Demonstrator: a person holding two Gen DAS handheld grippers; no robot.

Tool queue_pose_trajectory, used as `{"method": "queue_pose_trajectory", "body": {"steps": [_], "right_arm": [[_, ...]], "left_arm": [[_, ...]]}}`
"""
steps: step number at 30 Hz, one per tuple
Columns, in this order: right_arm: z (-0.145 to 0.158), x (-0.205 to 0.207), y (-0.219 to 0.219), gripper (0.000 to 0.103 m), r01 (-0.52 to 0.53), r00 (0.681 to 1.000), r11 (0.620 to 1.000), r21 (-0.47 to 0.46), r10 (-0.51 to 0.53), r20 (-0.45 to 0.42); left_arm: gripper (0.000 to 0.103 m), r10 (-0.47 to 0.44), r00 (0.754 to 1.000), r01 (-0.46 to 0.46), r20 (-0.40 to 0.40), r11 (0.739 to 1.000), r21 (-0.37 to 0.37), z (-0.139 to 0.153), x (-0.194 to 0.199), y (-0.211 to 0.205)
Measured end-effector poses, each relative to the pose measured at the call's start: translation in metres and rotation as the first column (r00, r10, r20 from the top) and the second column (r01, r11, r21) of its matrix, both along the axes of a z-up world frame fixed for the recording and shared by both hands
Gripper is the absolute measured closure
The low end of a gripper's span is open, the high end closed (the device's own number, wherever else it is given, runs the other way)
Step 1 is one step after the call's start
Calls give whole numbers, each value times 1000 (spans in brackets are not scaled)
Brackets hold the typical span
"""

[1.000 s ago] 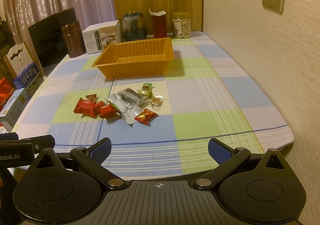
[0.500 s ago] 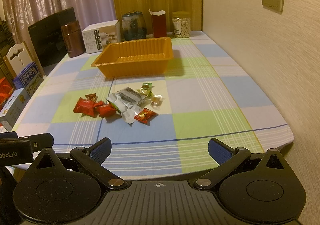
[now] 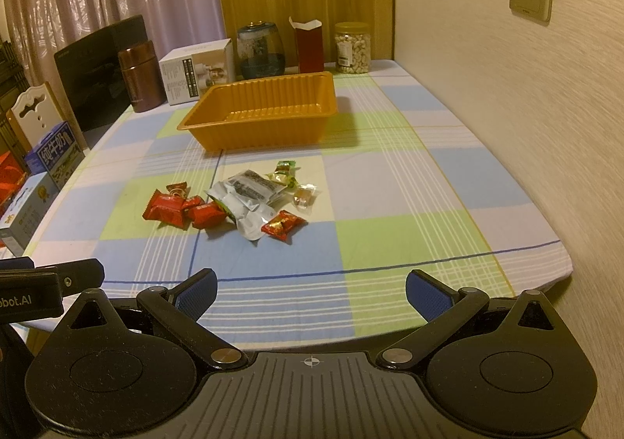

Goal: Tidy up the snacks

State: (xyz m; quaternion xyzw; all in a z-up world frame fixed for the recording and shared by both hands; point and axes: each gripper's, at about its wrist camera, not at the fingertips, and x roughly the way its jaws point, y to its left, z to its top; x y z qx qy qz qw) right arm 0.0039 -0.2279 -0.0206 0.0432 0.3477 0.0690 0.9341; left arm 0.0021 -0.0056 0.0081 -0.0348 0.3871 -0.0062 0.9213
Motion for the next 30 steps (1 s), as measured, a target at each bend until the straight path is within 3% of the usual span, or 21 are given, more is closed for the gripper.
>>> {"method": "queue_pose_trajectory", "body": {"steps": [21, 30], "right_arm": [[-1, 0, -1, 1, 1, 1000, 1000, 2, -1, 0], [-22, 11, -7, 1, 15, 1000, 1000, 13, -15, 1]], "left_arm": [[0, 11, 1000, -11, 3, 1000, -15, 1, 4, -1], [0, 20, 1000, -21, -19, 999, -46, -18, 17, 9]]}}
